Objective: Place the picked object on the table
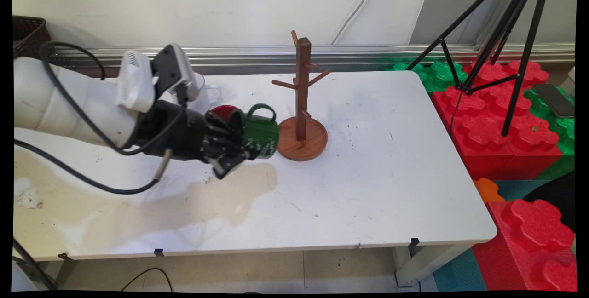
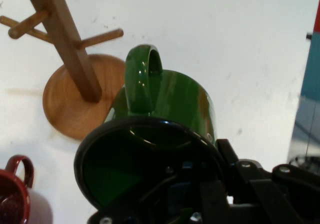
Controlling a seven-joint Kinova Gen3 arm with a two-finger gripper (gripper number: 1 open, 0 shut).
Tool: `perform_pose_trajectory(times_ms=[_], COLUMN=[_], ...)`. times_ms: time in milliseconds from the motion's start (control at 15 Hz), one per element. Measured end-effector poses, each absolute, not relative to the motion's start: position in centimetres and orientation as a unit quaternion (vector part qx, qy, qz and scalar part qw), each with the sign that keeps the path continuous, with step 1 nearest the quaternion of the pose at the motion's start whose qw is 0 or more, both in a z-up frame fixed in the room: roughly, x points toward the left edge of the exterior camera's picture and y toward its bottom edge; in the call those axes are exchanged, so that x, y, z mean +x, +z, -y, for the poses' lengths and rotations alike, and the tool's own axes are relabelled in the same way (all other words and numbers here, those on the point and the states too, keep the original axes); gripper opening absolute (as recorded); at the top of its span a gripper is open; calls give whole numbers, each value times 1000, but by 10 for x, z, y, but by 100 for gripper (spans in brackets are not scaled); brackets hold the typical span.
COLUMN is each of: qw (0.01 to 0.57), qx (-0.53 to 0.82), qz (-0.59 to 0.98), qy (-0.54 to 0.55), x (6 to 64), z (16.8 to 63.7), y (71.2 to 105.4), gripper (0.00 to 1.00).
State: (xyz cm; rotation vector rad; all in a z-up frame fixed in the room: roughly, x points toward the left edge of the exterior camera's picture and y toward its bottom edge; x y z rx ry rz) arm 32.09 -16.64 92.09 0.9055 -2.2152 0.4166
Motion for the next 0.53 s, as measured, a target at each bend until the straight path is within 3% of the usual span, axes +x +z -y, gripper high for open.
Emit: perform_pose_trajectory(times_ms=[533], qw=[258], qx=[266], qz=[915], qy=[159], x=[363], z=[161], y=[926], gripper=[0])
